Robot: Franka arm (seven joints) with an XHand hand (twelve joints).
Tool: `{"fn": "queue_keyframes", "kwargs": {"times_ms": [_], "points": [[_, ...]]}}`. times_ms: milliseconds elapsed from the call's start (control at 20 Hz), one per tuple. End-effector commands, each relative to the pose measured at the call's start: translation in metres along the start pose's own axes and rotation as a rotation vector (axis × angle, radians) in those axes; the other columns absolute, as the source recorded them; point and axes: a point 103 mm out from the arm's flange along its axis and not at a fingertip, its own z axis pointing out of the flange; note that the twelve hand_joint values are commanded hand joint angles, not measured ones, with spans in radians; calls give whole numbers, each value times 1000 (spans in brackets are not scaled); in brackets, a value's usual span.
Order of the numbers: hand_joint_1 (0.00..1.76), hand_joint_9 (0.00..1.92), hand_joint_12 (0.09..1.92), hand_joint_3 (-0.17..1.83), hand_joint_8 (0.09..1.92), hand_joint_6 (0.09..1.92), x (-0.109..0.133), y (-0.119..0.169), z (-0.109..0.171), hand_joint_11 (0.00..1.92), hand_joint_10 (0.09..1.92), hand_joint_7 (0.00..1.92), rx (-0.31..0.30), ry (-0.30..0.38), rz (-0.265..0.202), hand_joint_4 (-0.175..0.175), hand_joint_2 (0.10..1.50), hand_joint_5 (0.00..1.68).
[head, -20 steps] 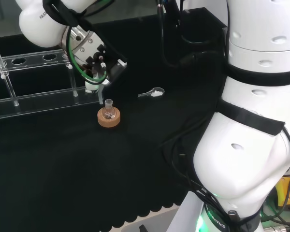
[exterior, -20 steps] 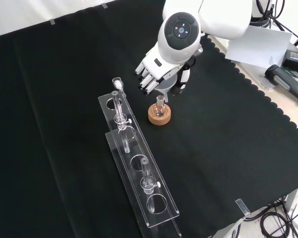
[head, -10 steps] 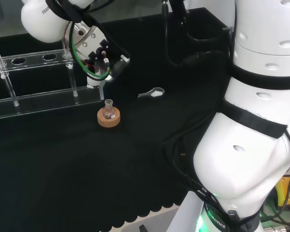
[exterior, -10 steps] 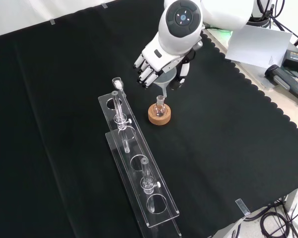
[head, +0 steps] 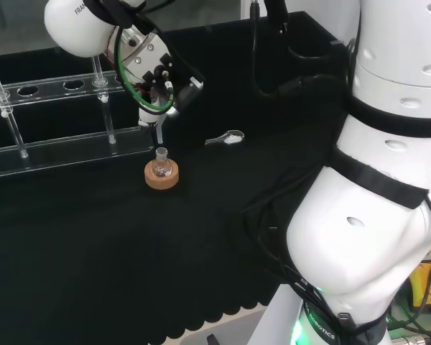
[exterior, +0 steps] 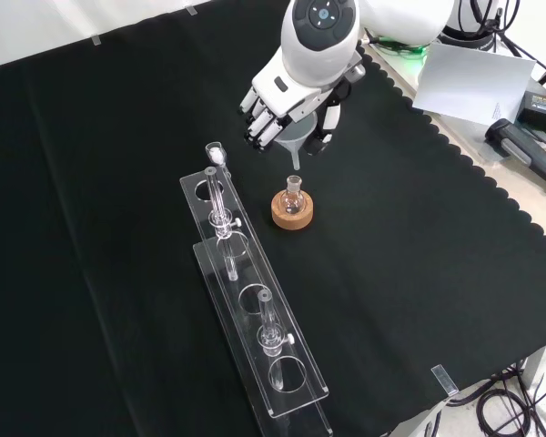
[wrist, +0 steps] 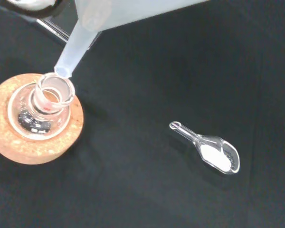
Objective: Place the funnel on the round-bottom flask.
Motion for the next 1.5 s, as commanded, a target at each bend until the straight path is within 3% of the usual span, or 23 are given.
{"fn": "queue_keyframes", "kwargs": {"times_ms": [50, 1500], "points": [[911, 1312, 1025, 650, 671, 753, -6, 2, 11, 929, 160, 660, 18, -6, 7, -57, 701, 779], [913, 1321, 1011, 652, 674, 756, 7, 17, 25, 952, 144, 658, -9, 15, -24, -60, 703, 783]]}}
